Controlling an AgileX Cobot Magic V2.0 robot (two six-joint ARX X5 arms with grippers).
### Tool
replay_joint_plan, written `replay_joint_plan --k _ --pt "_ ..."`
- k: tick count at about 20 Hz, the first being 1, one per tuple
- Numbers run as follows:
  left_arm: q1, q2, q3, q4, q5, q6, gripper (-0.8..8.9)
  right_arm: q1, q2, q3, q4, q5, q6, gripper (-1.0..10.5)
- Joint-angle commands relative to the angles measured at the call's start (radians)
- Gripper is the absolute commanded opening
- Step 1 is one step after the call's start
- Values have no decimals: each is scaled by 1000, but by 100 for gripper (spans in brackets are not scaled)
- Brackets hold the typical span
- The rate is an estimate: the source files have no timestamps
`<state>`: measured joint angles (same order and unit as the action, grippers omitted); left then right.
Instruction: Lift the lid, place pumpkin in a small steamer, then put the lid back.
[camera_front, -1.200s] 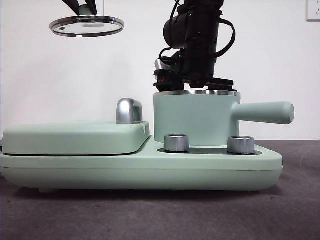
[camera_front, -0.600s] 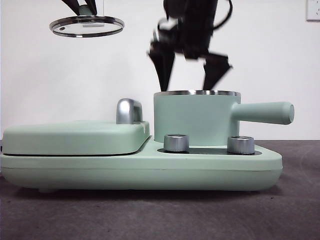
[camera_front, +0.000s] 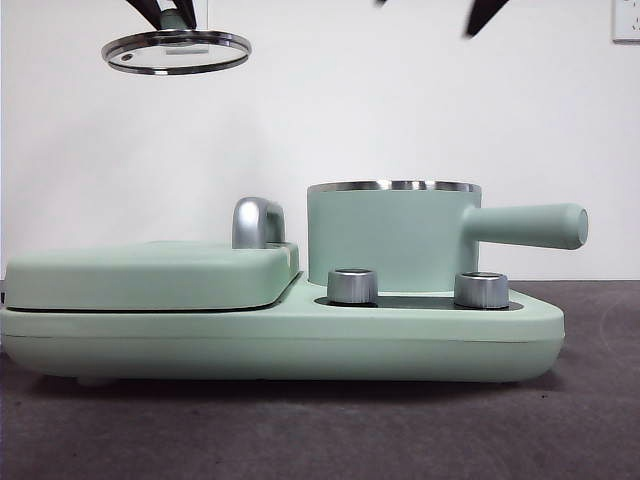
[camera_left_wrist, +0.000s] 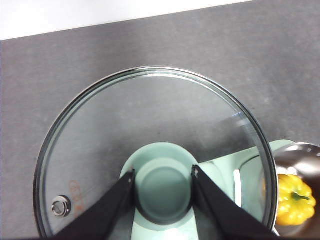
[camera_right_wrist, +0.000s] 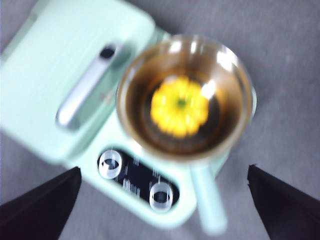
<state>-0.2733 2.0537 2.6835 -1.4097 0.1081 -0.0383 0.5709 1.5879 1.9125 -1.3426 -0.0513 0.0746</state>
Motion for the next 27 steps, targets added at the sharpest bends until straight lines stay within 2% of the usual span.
replay_joint_plan --k 1,5,9,11,15,21,27 --pt "-32 -5 35 15 6 -4 14 27 -141 -145 -80 0 -2 545" --pt "-108 -5 35 14 6 -4 14 46 -401 -404 -59 0 6 545" --pt "-204 5 35 14 6 -4 14 48 -684 -684 180 -11 106 545" --pt "-253 20 35 15 6 -3 14 48 -813 -807 253 -11 126 545" --pt "-343 69 35 20 5 0 14 48 -1040 -990 303 -1 192 545" --pt "-421 163 35 19 5 4 14 48 -1270 -1079 294 29 238 545" --pt "-447 222 35 19 4 3 14 48 -1316 -1079 295 46 259 545"
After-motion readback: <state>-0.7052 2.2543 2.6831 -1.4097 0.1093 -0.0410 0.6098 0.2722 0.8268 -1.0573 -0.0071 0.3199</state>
